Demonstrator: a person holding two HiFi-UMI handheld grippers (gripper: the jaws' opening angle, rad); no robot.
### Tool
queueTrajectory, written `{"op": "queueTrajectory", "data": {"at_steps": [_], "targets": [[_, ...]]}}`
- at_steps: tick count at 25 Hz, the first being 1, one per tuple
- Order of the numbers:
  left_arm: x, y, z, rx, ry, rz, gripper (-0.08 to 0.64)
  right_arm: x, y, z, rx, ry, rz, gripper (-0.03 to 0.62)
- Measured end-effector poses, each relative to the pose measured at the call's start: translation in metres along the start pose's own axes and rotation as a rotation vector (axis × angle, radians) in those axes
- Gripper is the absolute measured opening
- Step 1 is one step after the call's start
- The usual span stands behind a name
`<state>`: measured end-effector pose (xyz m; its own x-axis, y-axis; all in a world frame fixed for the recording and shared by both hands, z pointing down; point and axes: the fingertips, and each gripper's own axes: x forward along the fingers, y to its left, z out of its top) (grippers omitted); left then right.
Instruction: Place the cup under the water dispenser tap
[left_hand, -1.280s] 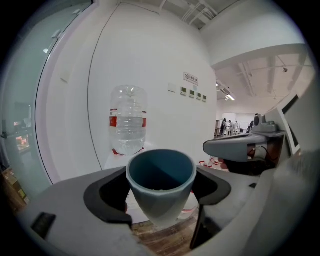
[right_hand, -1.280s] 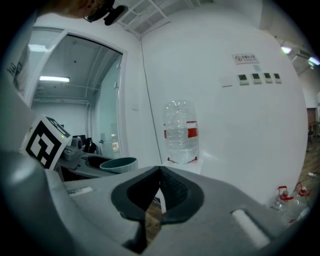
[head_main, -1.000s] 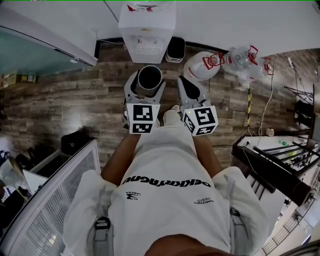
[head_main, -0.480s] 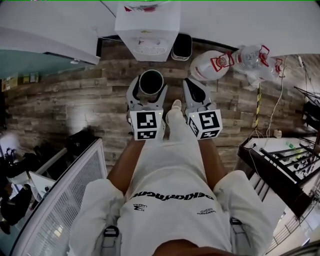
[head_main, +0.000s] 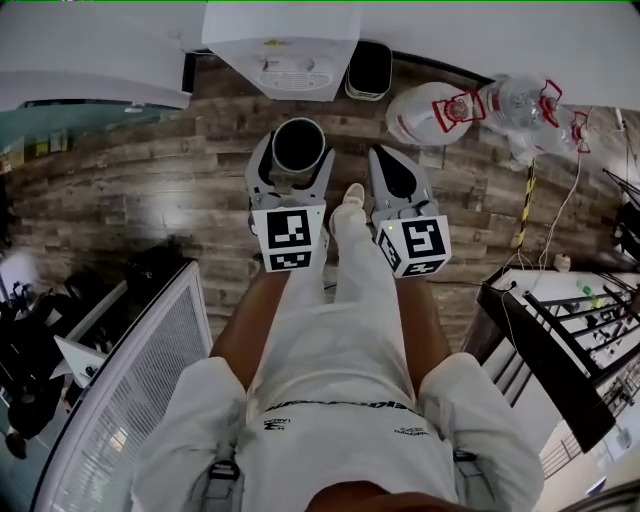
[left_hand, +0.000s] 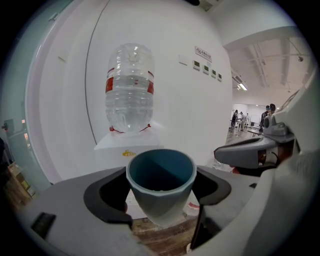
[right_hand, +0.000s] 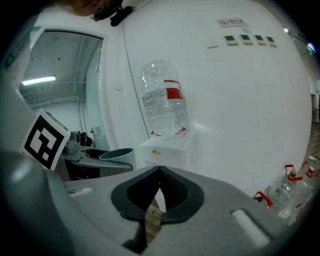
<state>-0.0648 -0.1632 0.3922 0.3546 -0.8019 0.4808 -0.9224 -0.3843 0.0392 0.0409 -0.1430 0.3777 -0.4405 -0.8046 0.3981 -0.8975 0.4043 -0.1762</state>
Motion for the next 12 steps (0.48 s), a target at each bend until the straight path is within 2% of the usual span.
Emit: {"op": "queueTrajectory", "data": {"at_steps": [12], "targets": [[0.073,0.001,-0.039,-0.031,0.002,0.029,0.367,0.046,-0.036,-0.050,0.014,0.017,-0.002,0.000]]}}
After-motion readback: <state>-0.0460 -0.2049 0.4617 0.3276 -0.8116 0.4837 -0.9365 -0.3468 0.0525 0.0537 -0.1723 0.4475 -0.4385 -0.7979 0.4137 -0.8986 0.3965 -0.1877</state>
